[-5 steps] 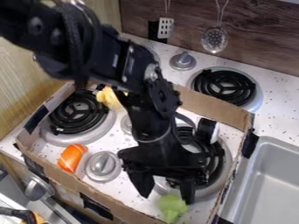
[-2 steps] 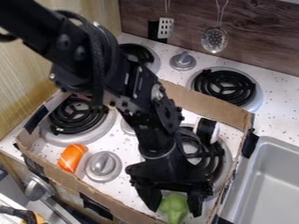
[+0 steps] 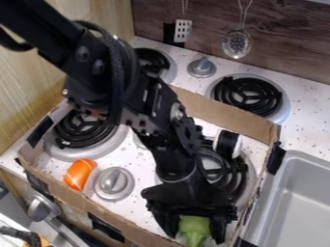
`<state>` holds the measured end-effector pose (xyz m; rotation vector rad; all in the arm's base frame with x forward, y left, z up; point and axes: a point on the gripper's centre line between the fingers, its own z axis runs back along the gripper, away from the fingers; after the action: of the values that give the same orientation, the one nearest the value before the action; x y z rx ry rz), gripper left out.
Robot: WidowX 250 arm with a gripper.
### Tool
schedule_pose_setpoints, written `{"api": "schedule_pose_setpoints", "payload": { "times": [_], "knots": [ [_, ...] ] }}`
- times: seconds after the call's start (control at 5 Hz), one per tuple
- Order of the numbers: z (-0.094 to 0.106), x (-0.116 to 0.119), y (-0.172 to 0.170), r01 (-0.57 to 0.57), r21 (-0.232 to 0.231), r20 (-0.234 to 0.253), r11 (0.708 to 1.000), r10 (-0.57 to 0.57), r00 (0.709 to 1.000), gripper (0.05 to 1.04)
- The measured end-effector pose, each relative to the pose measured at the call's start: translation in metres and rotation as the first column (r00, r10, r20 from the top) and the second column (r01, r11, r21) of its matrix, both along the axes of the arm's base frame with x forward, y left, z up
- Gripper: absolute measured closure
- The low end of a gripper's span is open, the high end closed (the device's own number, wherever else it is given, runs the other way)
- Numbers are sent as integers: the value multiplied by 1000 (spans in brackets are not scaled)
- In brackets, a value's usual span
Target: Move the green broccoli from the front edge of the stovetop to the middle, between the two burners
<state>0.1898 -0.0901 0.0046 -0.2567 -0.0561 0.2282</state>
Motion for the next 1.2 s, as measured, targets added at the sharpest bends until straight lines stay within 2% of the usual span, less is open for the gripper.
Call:
{"api": "schedule_pose_setpoints", "payload": {
  "times": [0.2,0.4,0.6,1.0,1.2],
  "knots": [
    [-2,-2,-3,-1,66,4,998,1,1000,315],
    [-1,-4,-4,1,122,-6,993,0,1000,348],
    [1,-4,-1,-2,147,-16,989,5,1000,348],
    [34,-7,8,19,188,-21,982,-15,1000,348],
    [52,-5,14,33,178,-32,984,-28,999,348]
  ]
}}
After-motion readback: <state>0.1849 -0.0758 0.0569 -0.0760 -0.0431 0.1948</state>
